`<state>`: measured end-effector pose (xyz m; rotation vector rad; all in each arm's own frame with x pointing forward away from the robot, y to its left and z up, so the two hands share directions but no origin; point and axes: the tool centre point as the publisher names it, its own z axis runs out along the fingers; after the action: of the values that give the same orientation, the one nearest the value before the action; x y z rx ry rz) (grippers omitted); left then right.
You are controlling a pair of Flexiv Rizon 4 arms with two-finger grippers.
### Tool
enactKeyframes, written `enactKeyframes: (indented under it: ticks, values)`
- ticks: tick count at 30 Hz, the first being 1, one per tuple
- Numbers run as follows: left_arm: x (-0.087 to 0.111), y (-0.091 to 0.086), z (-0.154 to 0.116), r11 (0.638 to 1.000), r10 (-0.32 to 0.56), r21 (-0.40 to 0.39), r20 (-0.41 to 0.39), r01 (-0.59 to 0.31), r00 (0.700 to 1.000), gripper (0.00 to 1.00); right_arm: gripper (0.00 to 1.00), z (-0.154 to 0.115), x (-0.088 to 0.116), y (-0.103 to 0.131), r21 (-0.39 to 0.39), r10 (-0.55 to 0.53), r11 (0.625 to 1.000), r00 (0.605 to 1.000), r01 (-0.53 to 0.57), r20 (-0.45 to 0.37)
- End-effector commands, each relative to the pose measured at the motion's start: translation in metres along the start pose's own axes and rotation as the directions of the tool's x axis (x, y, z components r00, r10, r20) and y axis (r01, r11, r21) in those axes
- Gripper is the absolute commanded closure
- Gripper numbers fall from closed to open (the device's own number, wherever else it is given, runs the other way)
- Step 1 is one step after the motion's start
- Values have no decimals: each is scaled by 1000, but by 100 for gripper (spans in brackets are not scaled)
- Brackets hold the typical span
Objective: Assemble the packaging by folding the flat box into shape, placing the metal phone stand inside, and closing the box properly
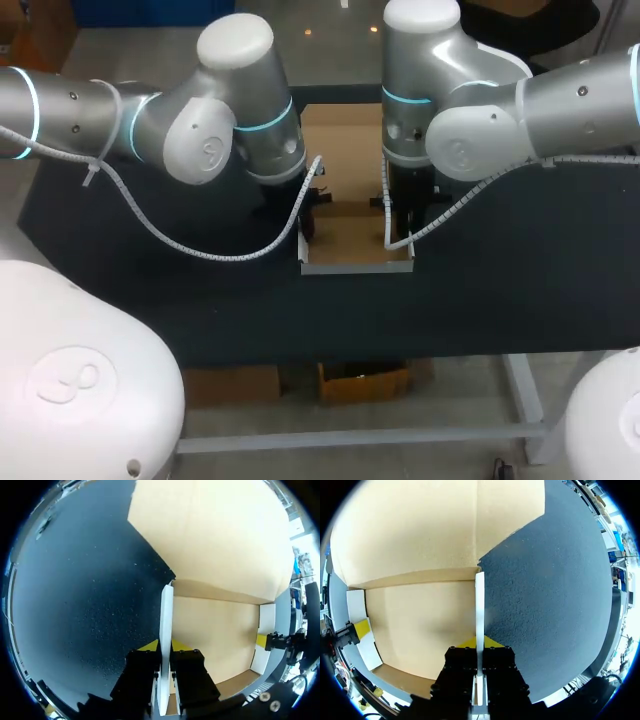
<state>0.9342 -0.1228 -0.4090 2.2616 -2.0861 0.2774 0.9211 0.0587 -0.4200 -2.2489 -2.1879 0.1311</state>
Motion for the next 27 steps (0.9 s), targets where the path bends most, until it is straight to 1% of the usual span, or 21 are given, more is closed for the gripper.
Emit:
enactKeyframes:
  ticks: [1, 8, 14, 17, 18, 19, 25, 26, 27]
  values:
    - [3, -1, 9, 1000, -3, -1, 135, 3, 991, 90, 100, 1, 1, 1, 4, -1, 1000, 1000, 1, 3]
    - [0, 0, 11, 1000, -5, -8, 157, 6, 988, 87, 100, 1, 1, 1, 4, -1, 1000, 1000, 1, 3]
    - [-2, 2, 13, 1000, -7, -10, 164, 9, 986, 89, 100, 1, 1, 1, 4, -1, 1000, 1000, 1, 3]
    - [-3, 2, 13, 1000, -10, -10, 164, 12, 986, 94, 100, 1, 1, 1, 4, -1, 1000, 1000, 1, 3]
    - [-3, 2, 12, 1000, -10, -10, 164, 12, 986, 99, 100, 1, 1, 1, 4, -1, 1000, 1000, 1, 3]
    - [-3, 2, 12, 1000, -10, -9, 163, 12, 987, 100, 100, 1, 1, 1, 4, -1, 1000, 1000, 1, 3]
    - [-4, 3, 11, 1000, -3, -13, 160, 5, 987, 100, 100, 1, 1, 1, 4, -1, 1000, 1000, 1, 3]
    - [-4, 3, 10, 1000, -1, -14, 159, 3, 987, 100, 100, 1, 1, 1, 4, -1, 1000, 1000, 1, 3]
    - [-5, 3, 10, 1000, 0, -14, 159, 2, 987, 100, 93, 1, 1, 1, 4, -1, 1000, 1000, 1, 3]
